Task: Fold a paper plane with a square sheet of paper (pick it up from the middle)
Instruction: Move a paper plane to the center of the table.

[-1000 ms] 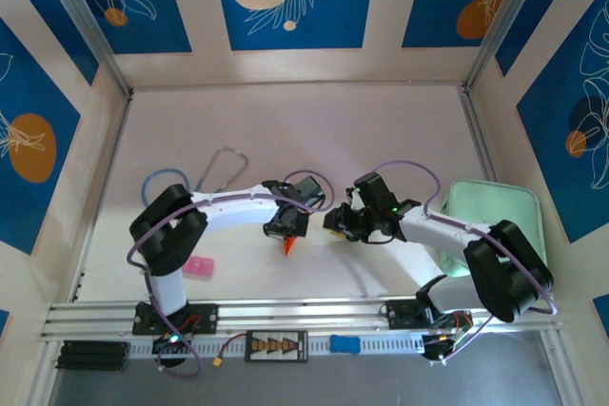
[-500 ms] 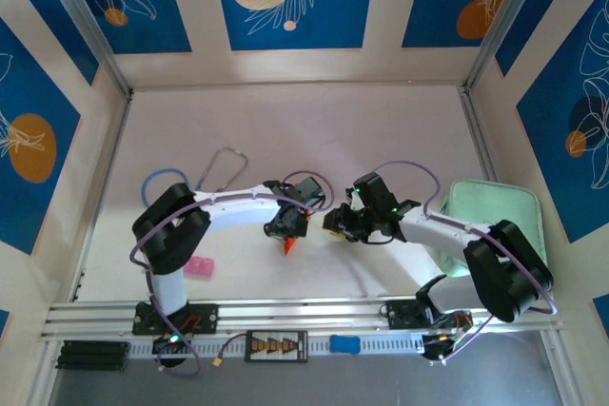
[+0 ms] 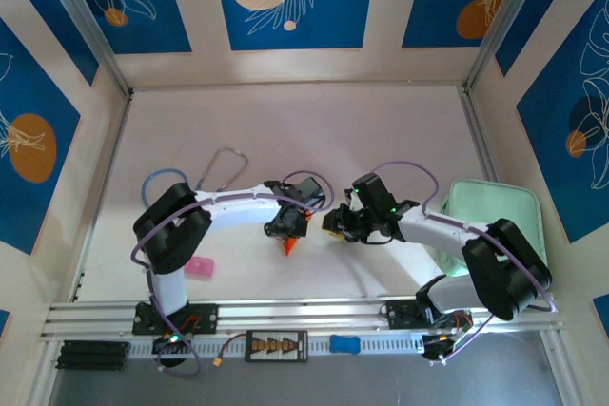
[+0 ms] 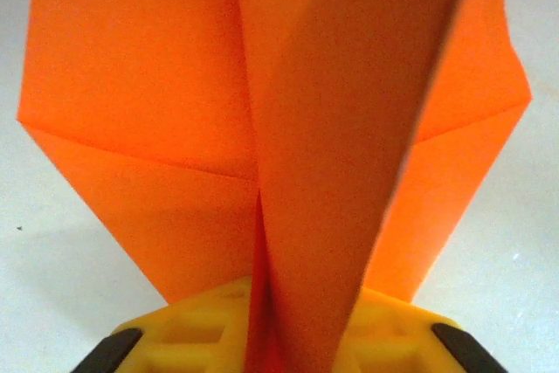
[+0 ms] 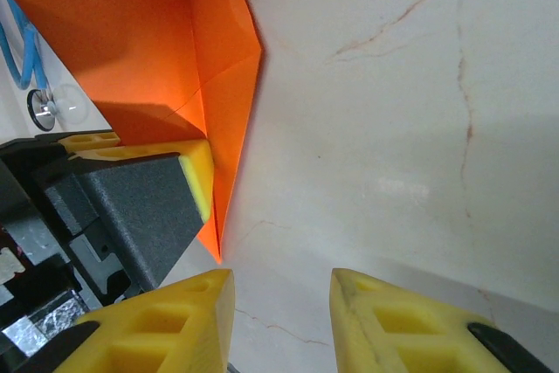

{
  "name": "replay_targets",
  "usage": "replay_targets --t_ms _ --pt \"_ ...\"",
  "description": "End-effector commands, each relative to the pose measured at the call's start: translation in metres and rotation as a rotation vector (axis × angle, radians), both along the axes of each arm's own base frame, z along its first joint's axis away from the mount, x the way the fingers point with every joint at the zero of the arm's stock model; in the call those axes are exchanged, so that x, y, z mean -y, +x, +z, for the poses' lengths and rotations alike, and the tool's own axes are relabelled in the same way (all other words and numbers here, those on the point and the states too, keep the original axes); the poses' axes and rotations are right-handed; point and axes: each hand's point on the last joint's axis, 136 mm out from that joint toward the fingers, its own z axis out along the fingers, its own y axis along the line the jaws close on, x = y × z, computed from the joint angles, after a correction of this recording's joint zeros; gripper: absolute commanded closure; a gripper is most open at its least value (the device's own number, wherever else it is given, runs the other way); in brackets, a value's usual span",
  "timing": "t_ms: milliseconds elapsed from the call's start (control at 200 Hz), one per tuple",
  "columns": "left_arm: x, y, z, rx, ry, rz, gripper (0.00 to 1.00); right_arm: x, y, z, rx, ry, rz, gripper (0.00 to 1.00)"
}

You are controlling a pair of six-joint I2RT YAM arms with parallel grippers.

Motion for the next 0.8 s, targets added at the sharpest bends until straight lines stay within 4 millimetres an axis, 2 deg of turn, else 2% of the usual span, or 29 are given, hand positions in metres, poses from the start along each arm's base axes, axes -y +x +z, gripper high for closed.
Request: replay_targets --t_ms 0,105,200,255,365,605,795 --pt "-0.016 -0.002 -0.017 -0.025 0.067 0.051 0.74 0.000 -0.006 -0.002 -0.016 -0.004 0.017 0.65" --pt "-0.019 -0.003 -0.020 -0.024 0.080 0.078 0.66 0.004 -0.006 0.001 -0.003 -0.014 0.016 0.65" --pt "-0.020 -0.003 -0.023 -0.029 0.087 0.104 0.63 0.009 -0.007 0.003 0.007 -0.023 0.012 0.64" --pt "-0.021 -0.004 -0.024 -0.031 0.091 0.125 0.59 0.012 -0.008 0.005 0.012 -0.022 0.007 0.65" --pt "-0.021 -0.004 -0.025 -0.031 0.087 0.153 0.58 0.019 -0.008 0.007 0.024 -0.022 -0.004 0.64" --pt "-0.015 0.003 -0.014 -0.012 0.075 0.188 0.58 0.029 -0.008 0.013 0.037 0.002 -0.018 0.64" --pt "-0.007 0.010 0.006 0.020 0.044 0.193 0.57 0.032 -0.006 0.020 0.056 0.012 -0.014 0.64"
